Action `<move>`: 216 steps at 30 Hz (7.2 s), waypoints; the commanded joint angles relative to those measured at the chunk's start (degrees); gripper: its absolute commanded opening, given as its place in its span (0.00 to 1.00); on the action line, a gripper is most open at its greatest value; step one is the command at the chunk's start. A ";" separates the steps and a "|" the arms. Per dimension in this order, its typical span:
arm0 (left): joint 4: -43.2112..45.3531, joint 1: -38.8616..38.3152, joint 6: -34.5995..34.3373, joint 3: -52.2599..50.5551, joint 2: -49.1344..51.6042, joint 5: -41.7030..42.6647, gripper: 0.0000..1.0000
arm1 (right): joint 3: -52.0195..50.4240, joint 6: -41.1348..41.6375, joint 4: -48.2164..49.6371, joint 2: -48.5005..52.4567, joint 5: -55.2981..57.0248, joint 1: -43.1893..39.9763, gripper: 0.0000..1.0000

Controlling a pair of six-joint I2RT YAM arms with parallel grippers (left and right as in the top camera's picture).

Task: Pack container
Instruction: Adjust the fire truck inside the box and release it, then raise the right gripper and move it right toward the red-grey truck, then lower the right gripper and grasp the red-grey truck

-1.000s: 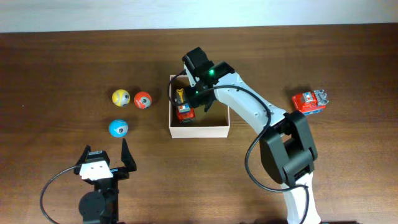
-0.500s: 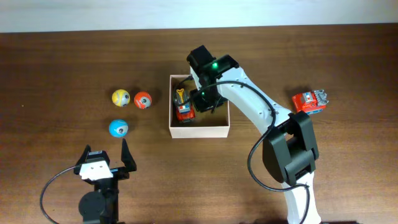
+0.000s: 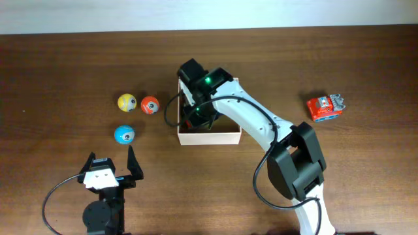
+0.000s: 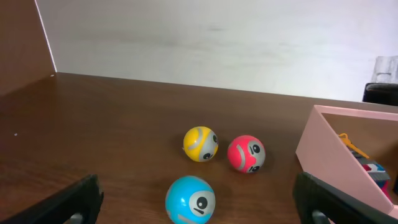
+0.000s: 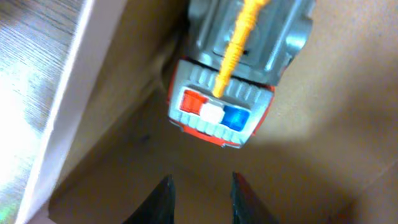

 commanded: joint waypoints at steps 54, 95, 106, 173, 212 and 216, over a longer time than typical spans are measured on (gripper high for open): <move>-0.26 -0.24 0.72 -0.11 -0.48 0.44 0.99 | -1.92 -1.31 10.34 3.93 1.11 -0.28 0.24; -0.26 -0.24 0.72 -0.11 -0.48 0.44 0.99 | 37.86 -2.12 -28.50 1.44 11.21 -14.49 0.95; -0.26 -0.24 0.72 -0.11 -0.48 0.44 0.99 | 39.45 -2.32 -33.90 1.14 13.29 -30.84 0.99; -0.26 -0.24 0.72 -0.11 -0.48 0.44 0.99 | -3.08 51.47 -7.19 1.27 10.93 -50.21 0.99; -0.26 -0.24 0.72 -0.11 -0.48 0.44 0.99 | -5.84 -2.71 3.61 1.27 2.62 -48.22 0.99; -0.26 -0.24 0.72 -0.11 -0.48 0.44 0.99 | -5.84 -17.25 4.48 1.27 -0.72 -46.58 0.99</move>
